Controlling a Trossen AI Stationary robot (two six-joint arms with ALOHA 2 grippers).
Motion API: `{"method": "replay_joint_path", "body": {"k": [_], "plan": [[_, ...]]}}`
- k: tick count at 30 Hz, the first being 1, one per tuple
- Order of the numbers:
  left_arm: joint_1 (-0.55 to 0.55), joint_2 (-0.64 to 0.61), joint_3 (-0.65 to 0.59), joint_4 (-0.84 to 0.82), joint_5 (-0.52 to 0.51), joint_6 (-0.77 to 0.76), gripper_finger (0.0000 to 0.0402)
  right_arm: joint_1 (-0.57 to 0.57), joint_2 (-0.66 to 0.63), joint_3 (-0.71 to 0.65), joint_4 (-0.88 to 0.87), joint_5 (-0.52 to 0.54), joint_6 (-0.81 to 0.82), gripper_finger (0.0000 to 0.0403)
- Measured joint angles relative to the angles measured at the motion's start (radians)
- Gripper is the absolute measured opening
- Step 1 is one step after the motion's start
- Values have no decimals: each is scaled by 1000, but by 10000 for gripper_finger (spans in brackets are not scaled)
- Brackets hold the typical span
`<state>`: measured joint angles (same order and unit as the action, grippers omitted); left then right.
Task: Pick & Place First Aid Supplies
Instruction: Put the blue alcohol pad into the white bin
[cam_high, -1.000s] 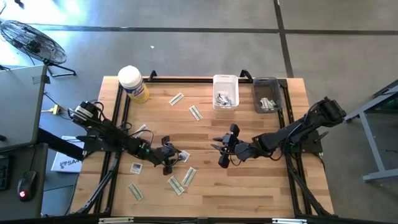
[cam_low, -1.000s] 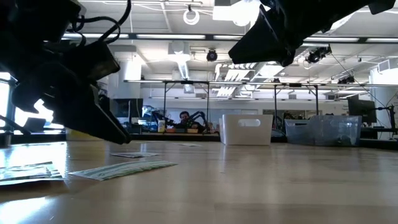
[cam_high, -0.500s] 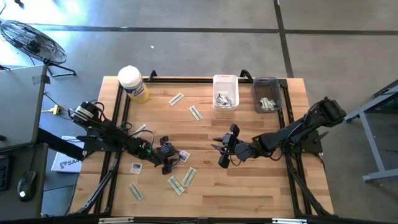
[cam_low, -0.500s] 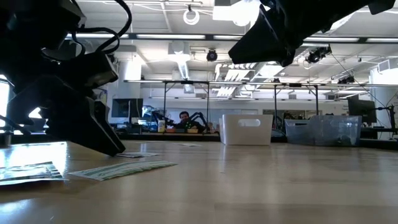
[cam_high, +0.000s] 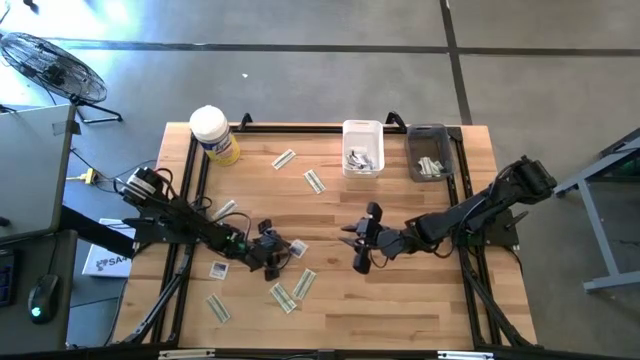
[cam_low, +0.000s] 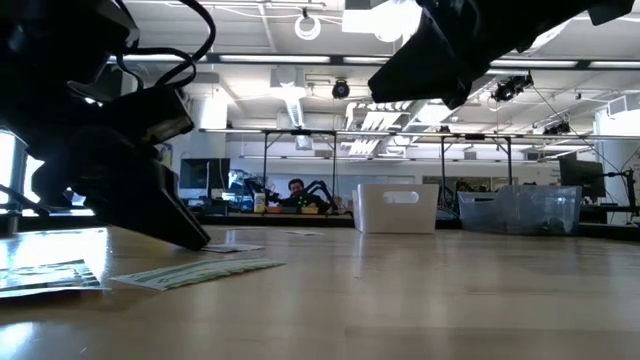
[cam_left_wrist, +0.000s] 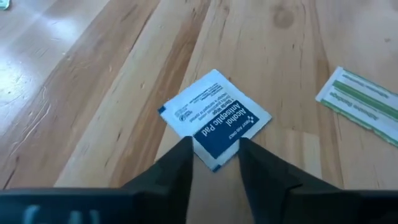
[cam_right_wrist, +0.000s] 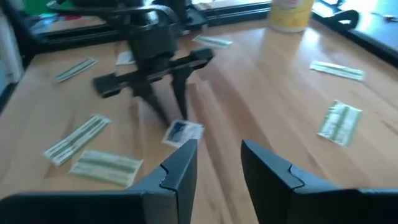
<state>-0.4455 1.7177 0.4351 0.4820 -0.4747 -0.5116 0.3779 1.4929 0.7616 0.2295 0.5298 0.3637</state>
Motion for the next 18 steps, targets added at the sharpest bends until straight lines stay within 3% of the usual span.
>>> {"method": "replay_joint_path", "body": {"k": [9, 18], "plan": [[2, 3, 0, -14, -6, -17, 8, 18, 0, 0, 1, -47, -32, 118], [0, -19, -3, -2, -19, 31, 9, 17, 0, 0, 1, -36, -32, 118]]}}
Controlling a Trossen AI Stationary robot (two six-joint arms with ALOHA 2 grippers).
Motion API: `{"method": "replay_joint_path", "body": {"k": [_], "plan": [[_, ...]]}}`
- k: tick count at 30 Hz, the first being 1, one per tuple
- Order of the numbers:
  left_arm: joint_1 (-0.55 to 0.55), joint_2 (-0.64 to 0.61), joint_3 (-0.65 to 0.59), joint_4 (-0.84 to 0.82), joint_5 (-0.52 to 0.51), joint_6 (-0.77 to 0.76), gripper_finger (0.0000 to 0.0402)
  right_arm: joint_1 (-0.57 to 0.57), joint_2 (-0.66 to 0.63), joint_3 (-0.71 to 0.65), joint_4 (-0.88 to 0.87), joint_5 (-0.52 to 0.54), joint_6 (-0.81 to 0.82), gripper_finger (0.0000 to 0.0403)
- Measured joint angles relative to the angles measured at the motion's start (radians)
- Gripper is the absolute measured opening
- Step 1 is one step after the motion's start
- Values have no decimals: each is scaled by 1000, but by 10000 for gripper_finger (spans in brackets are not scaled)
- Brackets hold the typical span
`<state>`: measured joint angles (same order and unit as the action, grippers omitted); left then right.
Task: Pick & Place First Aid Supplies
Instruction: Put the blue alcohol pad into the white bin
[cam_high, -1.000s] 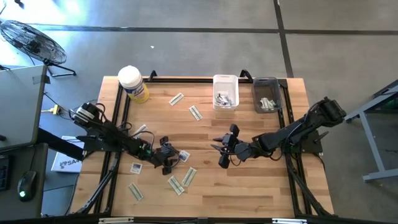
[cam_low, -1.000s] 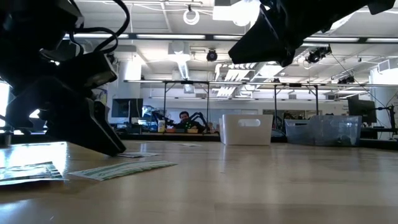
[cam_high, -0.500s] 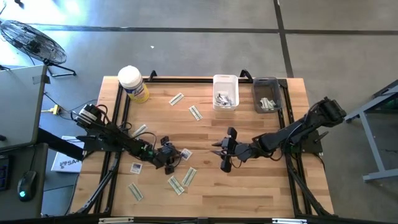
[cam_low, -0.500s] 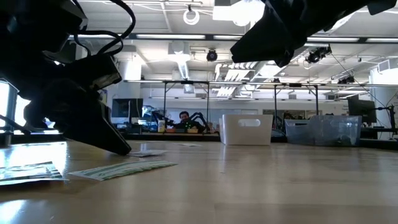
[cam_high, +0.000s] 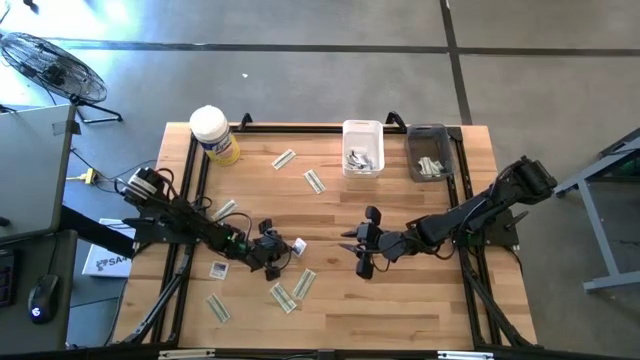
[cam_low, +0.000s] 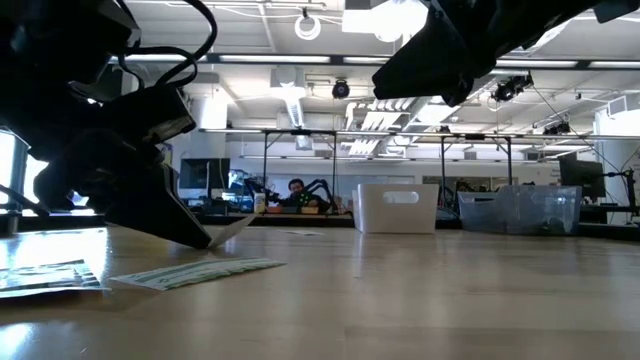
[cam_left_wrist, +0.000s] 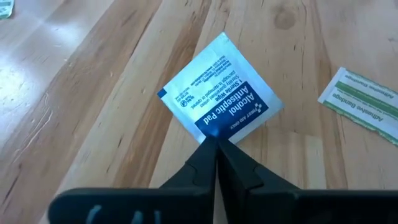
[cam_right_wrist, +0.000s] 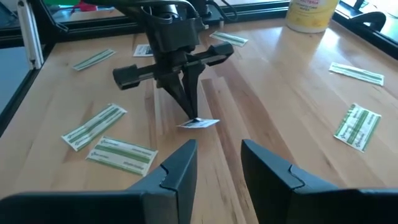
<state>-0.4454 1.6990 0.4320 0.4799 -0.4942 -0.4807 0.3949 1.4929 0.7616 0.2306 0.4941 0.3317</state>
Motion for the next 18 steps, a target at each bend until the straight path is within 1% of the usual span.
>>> {"method": "replay_joint_path", "body": {"k": [3, 5, 7, 13, 16, 18], "plan": [[1, -35, -1, -16, 6, 15, 13, -1, 0, 0, 0, 5, 0, 118], [0, -56, 2, -26, 5, 31, 24, -2, 0, 0, 0, 5, 0, 118], [0, -66, 15, -37, 5, 42, 42, -2, 0, 0, 0, 6, 0, 118], [0, -69, 71, -24, -28, 88, 112, -2, 0, 0, 5, 8, 1, 118], [0, -47, 89, -17, -64, 111, 138, -2, 0, 0, 5, 8, 2, 118], [1, -19, 94, -11, -68, 101, 151, -2, 0, 0, 6, 8, 4, 118]]}}
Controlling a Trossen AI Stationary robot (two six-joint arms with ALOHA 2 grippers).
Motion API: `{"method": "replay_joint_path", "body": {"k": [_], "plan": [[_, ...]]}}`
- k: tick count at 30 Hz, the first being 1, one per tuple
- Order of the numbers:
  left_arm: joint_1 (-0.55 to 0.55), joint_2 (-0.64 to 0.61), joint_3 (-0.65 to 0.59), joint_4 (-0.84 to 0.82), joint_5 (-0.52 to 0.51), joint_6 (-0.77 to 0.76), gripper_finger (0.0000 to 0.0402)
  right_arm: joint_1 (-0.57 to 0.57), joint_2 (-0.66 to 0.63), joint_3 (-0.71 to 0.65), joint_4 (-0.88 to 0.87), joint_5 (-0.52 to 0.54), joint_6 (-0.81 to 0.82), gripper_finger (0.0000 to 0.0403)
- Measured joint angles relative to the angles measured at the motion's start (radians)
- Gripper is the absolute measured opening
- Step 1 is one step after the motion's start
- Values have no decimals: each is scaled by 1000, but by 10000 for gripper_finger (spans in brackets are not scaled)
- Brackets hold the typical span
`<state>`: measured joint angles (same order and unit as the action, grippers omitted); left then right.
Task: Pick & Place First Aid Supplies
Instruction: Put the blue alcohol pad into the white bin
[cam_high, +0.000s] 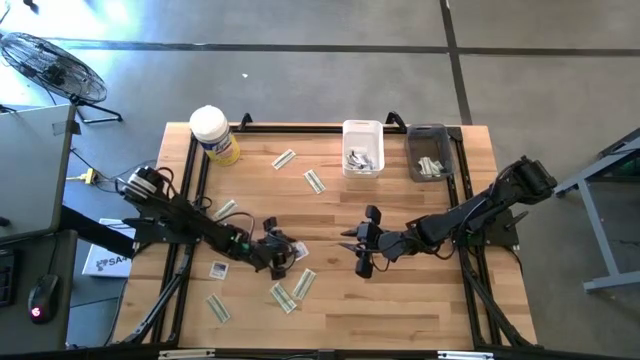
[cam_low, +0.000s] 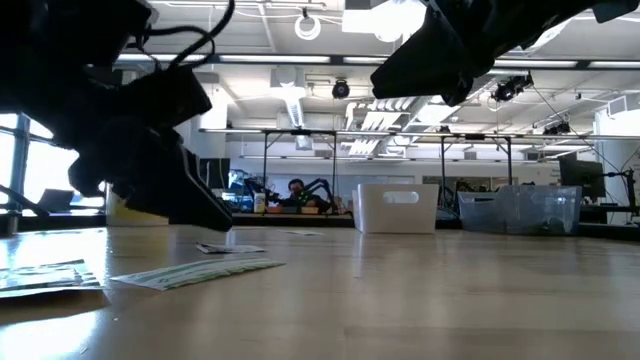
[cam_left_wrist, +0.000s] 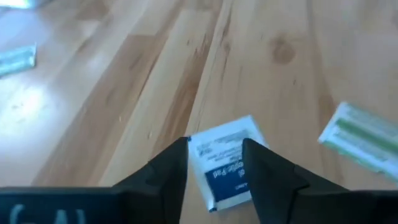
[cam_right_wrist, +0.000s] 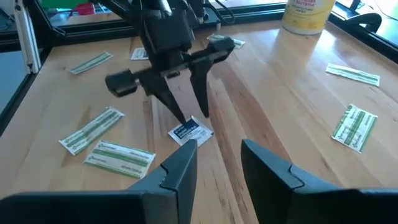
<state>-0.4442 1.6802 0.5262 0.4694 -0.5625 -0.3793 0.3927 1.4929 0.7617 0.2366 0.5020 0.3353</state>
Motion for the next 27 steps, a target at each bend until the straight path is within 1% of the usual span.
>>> {"method": "replay_joint_path", "body": {"k": [4, 7, 11, 13, 15, 18, 24, 26, 27], "plan": [[0, 61, 10, 5, -3, -88, 168, 0, 0, 0, 1, 0, 0, 118], [0, 100, 27, 23, 8, -114, 177, 0, 0, 0, 0, 3, 0, 118], [1, 147, 45, 27, 10, -129, 179, 0, 0, 0, 1, 1, 4, 118], [15, 161, 49, 30, 27, -136, 174, 0, 0, 0, 1, 1, 4, 118], [33, 164, 47, 25, 52, -157, 160, 0, 0, 0, 4, 0, 4, 118], [58, 164, 47, 10, 77, -177, 125, 0, 0, 0, 4, -2, 4, 118], [62, 167, 46, 11, 77, -195, 36, 0, 0, 0, 5, -32, 4, 118], [62, 168, 46, 14, 78, -198, 12, 0, 0, 0, 5, -43, 4, 118], [62, 168, 46, 14, 79, -199, 7, 0, 5, 0, 8, -48, 4, 118]]}}
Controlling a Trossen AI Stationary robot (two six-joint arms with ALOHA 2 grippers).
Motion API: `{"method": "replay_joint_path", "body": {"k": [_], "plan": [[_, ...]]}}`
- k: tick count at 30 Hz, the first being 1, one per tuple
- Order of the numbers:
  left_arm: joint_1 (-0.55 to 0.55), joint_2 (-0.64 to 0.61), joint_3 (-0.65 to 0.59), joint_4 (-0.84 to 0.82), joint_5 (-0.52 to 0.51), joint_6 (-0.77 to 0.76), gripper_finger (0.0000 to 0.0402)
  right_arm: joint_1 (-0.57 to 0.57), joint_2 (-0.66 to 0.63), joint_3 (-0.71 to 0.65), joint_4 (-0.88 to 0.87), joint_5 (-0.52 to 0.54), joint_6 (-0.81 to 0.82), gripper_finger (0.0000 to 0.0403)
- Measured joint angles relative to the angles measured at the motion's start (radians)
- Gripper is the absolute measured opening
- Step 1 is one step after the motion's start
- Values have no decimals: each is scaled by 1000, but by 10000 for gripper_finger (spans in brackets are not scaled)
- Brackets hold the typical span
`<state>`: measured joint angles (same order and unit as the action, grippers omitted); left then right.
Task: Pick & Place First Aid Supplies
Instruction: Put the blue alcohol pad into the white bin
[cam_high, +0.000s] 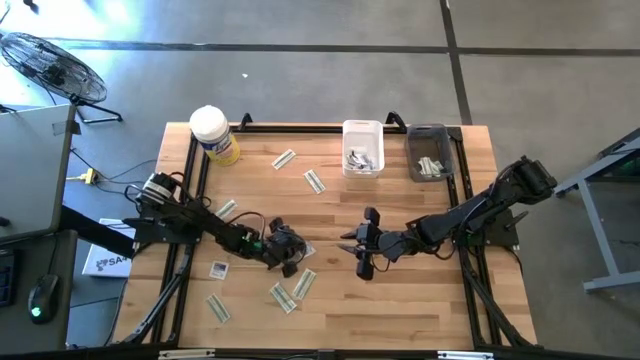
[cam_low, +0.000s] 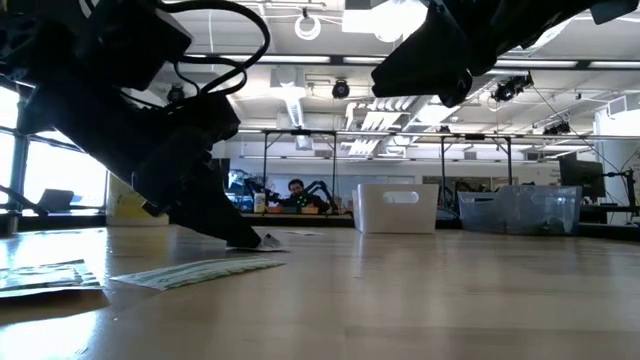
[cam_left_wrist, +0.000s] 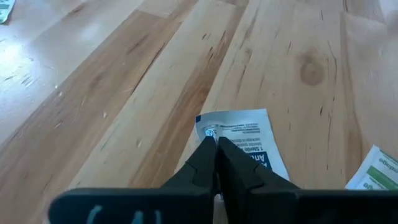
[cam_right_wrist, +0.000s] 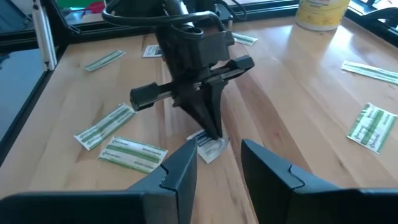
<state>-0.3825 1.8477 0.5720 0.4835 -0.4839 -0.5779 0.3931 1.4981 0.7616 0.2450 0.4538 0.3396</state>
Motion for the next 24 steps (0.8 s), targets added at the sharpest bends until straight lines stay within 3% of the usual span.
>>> {"method": "replay_joint_path", "body": {"k": [12, 24], "plan": [[-4, -37, -2, -5, -35, 58, 2, -41, 242, 10, 304, -97, -147, 120], [-29, -119, -5, -23, -40, 103, 0, -89, 454, 234, 64, -122, -148, 199]]}}
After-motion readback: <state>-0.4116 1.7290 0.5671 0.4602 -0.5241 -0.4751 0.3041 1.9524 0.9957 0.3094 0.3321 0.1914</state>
